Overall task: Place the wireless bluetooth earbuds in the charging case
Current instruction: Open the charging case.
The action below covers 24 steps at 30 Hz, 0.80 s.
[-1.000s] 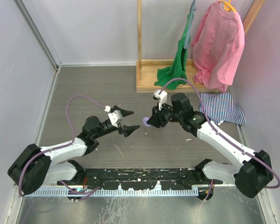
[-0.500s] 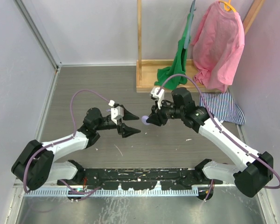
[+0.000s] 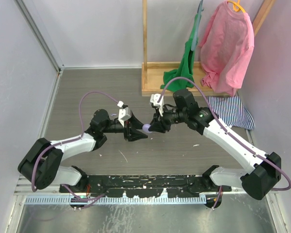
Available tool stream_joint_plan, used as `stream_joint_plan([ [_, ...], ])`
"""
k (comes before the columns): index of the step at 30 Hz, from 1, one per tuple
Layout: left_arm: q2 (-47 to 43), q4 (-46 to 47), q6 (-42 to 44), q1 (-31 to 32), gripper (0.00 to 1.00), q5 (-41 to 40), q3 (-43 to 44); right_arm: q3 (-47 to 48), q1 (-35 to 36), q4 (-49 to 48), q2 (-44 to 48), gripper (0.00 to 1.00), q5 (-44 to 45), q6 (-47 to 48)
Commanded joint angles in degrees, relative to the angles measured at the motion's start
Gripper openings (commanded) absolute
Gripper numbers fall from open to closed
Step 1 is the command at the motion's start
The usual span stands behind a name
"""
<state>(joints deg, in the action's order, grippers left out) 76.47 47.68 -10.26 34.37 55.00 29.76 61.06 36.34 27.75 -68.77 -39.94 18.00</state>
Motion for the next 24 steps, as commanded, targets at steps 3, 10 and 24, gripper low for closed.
stream_joint_plan([
  [3, 1.3, 10.8, -5.8, -0.3, 0.42, 3.4, 1.0, 3.0, 0.7, -0.3, 0.9, 0.06, -2.5, 4.0],
  [10, 2.6, 16.3, -9.8, -0.3, 0.36, 4.7, 0.9, 2.5, 1.0, 0.4, 0.5, 0.05, -1.1, 5.4],
  [24, 3.3, 17.0, -10.6, -0.3, 0.1, 5.0, 1.1, 2.3, 1.1, 0.2, 1.1, 0.13, -0.2, 5.3],
])
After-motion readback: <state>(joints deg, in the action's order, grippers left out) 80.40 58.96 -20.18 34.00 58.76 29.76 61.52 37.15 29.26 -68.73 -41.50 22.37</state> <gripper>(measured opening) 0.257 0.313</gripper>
